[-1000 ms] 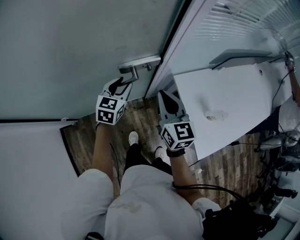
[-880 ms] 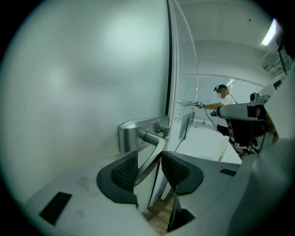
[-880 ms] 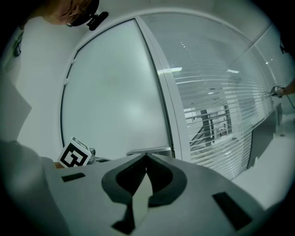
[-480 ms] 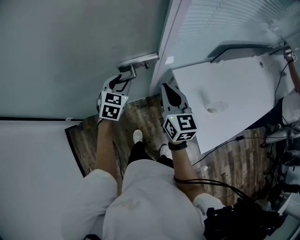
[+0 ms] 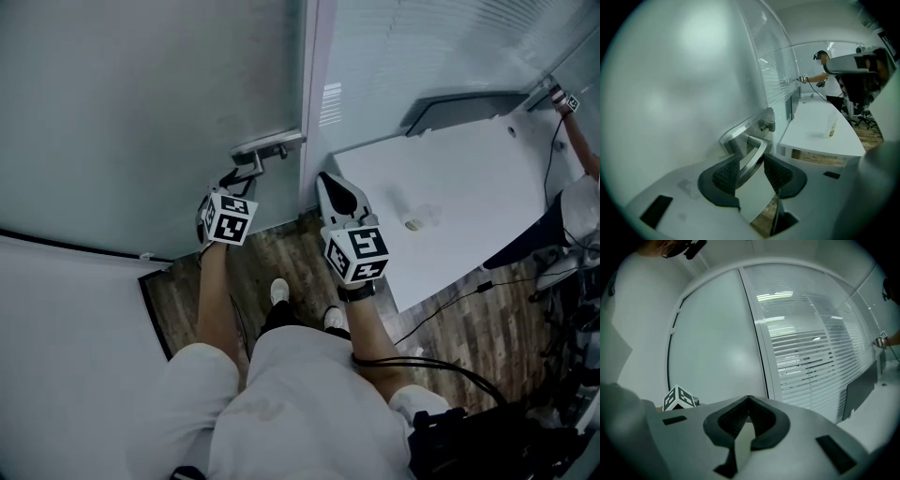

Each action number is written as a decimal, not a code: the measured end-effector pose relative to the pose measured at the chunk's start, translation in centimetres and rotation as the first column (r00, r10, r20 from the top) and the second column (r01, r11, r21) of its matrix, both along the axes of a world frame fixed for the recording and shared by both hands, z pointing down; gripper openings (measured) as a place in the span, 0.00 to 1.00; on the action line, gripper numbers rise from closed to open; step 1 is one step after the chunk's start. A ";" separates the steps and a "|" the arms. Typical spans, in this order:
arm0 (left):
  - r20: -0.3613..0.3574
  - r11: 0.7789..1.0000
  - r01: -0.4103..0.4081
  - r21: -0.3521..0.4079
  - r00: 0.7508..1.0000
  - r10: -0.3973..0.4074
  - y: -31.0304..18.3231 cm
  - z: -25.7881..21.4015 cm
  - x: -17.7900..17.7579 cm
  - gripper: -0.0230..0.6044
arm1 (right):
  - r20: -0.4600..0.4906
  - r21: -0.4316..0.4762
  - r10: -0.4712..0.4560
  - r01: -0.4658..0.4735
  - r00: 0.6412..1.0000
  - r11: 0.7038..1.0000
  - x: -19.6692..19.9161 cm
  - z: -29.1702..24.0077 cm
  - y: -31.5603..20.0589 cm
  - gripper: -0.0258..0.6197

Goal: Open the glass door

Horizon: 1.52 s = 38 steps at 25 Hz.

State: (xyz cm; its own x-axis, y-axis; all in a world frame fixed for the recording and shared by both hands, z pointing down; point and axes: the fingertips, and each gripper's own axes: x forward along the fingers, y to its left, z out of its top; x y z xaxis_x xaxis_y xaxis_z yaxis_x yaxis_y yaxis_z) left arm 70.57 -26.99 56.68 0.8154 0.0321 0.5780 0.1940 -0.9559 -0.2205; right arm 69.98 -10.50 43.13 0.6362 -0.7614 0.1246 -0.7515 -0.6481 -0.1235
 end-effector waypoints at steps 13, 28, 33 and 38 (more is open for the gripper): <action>-0.009 0.996 0.082 0.037 0.997 -0.082 2.6 -0.2 -4.0 0.28 | -0.013 0.032 -0.056 0.057 0.998 0.998 -3.9 -1.6 5.7 0.04; -0.044 0.954 0.257 0.157 0.966 -0.253 5.9 -0.9 -8.8 0.27 | 0.076 0.027 -0.250 0.249 0.965 0.968 -8.9 4.0 10.1 0.04; -0.056 0.959 0.232 0.160 0.973 -0.226 7.4 -0.9 -13.0 0.27 | 0.039 0.033 -0.282 0.280 0.959 0.959 -12.0 3.0 8.6 0.04; -0.046 0.973 0.173 0.154 0.985 -0.168 8.4 -0.5 -16.8 0.27 | -0.008 0.007 -0.235 0.235 0.972 0.972 -13.3 1.6 8.8 0.05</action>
